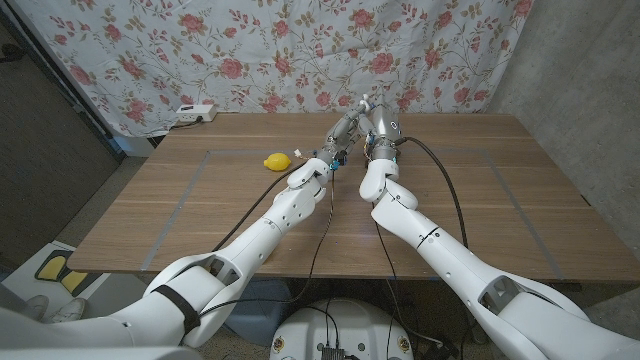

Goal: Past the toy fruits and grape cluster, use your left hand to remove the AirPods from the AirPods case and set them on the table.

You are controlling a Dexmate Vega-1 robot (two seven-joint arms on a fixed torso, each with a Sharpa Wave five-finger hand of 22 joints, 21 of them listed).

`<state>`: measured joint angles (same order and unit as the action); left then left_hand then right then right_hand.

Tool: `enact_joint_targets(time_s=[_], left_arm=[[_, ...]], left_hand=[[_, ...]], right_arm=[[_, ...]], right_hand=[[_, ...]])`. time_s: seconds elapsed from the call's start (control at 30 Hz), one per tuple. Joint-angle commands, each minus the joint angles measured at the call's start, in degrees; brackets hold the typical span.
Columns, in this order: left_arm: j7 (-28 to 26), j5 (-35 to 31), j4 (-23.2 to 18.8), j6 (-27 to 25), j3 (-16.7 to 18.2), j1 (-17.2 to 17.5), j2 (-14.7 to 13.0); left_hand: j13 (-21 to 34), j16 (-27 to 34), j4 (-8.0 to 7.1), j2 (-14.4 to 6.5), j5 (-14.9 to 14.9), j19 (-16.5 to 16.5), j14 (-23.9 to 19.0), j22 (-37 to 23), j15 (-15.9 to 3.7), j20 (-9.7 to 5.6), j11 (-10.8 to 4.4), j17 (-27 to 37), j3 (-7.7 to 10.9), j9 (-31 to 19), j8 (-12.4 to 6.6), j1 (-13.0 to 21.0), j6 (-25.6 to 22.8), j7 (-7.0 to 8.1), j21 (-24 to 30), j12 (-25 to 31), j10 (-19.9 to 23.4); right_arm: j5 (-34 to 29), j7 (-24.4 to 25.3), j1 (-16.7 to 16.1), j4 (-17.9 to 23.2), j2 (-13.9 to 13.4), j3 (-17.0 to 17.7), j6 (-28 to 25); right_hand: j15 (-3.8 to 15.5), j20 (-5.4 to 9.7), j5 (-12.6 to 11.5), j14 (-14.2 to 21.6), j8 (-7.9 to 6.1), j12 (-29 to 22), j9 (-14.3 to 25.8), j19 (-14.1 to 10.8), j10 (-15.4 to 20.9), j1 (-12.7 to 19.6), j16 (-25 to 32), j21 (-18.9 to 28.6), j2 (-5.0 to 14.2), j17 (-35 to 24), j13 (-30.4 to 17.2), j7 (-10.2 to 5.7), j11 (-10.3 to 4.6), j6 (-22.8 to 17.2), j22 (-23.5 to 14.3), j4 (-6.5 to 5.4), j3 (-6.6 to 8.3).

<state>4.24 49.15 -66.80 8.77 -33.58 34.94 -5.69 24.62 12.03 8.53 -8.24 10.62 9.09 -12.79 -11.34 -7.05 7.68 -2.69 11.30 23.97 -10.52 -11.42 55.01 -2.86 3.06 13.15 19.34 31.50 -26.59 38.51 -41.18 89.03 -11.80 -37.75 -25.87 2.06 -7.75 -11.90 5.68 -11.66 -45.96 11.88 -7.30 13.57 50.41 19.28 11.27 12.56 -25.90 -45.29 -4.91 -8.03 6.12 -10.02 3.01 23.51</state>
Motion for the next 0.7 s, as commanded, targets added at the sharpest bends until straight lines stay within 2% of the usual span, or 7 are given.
enact_joint_targets(time_s=[0.03, 0.07, 0.13, 0.27, 0.33, 0.5, 0.7], left_arm=[[-0.6, -0.2, -0.6, -0.2, -0.1, 0.4, -0.3], [-1.1, -0.4, -1.1, -0.4, -0.1, 0.5, -0.5], [-1.3, -0.5, -1.2, -0.2, 0.0, 0.6, -0.6], [-2.0, -0.3, -1.6, -0.5, 0.2, 0.9, -0.7], [-2.9, -0.7, -2.3, -0.8, 0.0, 1.1, -1.0], [-4.0, -1.1, -3.2, -1.3, 0.0, 1.5, -1.5], [-4.4, -1.1, -3.8, -2.2, -0.1, 1.6, -1.9]], left_hand=[[0.4, 0.2, -0.15, -1.7, 0.2, -0.2, 0.2, -0.1, -0.28, -0.09, -9.84, 0.2, 0.0, -0.1, 0.21, 1.4, -0.2, 0.35, 0.3, 0.6, 10.1], [0.4, 0.2, -0.15, -1.6, 0.2, -0.2, 0.2, -0.1, -0.3, -0.13, -9.84, 0.2, -0.01, -0.1, 0.2, 1.4, -0.2, 0.37, 0.3, 0.6, 10.1], [0.4, 0.2, -0.16, -1.7, 0.2, -0.2, 0.2, -0.1, -0.31, -0.11, -9.84, 0.2, -0.02, -0.1, 0.21, 1.4, -0.2, 0.35, 0.3, 0.6, 10.1], [0.4, 0.2, -0.16, -1.3, 0.2, -0.2, 0.1, -0.1, -0.44, -0.41, -9.84, 0.2, -0.24, -0.1, 0.18, 1.2, -0.3, 0.7, 0.3, 0.6, 10.2], [0.4, 0.2, -0.03, -0.8, 0.1, -0.1, -0.1, -0.1, -0.83, -0.81, -9.85, 0.1, -0.53, -0.1, 0.22, 1.0, -0.3, 1.41, 0.4, 0.7, 10.5], [0.2, 0.1, -0.27, 0.5, 0.0, -0.2, -0.2, 0.0, -1.21, -1.45, -9.8, -0.1, -1.53, -0.1, 0.21, -0.2, -0.5, 2.55, 0.3, 0.7, 10.8], [-0.1, 0.1, -0.49, 1.6, 0.0, -0.4, -0.5, 0.0, -1.61, -1.94, -9.77, -0.1, -2.54, -0.1, 0.18, -1.5, -0.7, 3.48, 0.3, 0.7, 11.2]], right_arm=[[0.4, 0.9, -0.9, 0.6, -0.3, 0.7, 0.7], [0.4, 1.1, -1.0, 0.6, -0.3, 0.8, 1.0], [0.8, 1.9, -1.3, 0.6, -0.1, 1.2, 1.5], [2.6, 2.2, -2.0, 0.8, 0.1, 2.3, 3.4], [3.8, 2.0, -2.2, 0.9, 0.1, 3.0, 4.5], [5.5, 2.4, -2.6, 0.7, 0.2, 3.8, 6.6], [7.5, 1.5, -3.0, 1.0, 0.3, 4.7, 7.4]], right_hand=[[4.98, 0.92, -1.0, 1.0, -0.13, -2.0, 0.1, -0.5, 1.1, 2.9, 1.1, 0.6, 0.2, -1.9, -0.7, -0.14, -1.46, -1.4, -0.2, -1.44, 4.48], [5.41, 1.28, -1.2, 1.5, 0.02, -2.6, 0.1, -0.8, 1.4, 3.9, 1.5, 0.7, 0.16, -2.4, -0.8, -0.21, -1.65, -1.5, -0.2, -1.42, 5.71], [5.82, 1.51, -1.4, 2.3, -0.03, -3.7, 0.1, -1.1, 2.8, 5.2, 2.0, 0.8, 0.09, -3.0, -0.9, -0.52, -2.24, -2.2, -0.2, -1.35, 7.13], [6.21, 1.98, -1.4, 2.8, 0.03, -4.7, 0.2, -1.5, 4.3, 6.6, 2.5, 0.9, 0.03, -3.8, -0.5, -0.66, -2.32, -2.8, -0.2, -1.48, 8.5], [6.43, 2.1, -1.2, 3.3, 0.03, -5.5, 0.2, -1.7, 5.7, 7.5, 3.0, 0.9, -0.18, -4.3, -0.1, -0.72, -2.43, -3.3, -0.2, -1.31, 9.07], [6.88, 2.48, -0.7, 4.5, -0.28, -6.8, 0.2, -2.0, 7.8, 8.9, 3.8, 1.0, -0.54, -5.0, 0.6, -1.05, -2.49, -5.0, -0.3, -0.72, 9.39], [7.52, 2.87, 0.0, 6.0, -0.49, -8.3, 0.2, -2.6, 10.4, 10.3, 4.5, 1.2, -1.36, -5.5, 1.5, -1.24, -3.0, -6.9, -0.3, 0.72, 8.79]])
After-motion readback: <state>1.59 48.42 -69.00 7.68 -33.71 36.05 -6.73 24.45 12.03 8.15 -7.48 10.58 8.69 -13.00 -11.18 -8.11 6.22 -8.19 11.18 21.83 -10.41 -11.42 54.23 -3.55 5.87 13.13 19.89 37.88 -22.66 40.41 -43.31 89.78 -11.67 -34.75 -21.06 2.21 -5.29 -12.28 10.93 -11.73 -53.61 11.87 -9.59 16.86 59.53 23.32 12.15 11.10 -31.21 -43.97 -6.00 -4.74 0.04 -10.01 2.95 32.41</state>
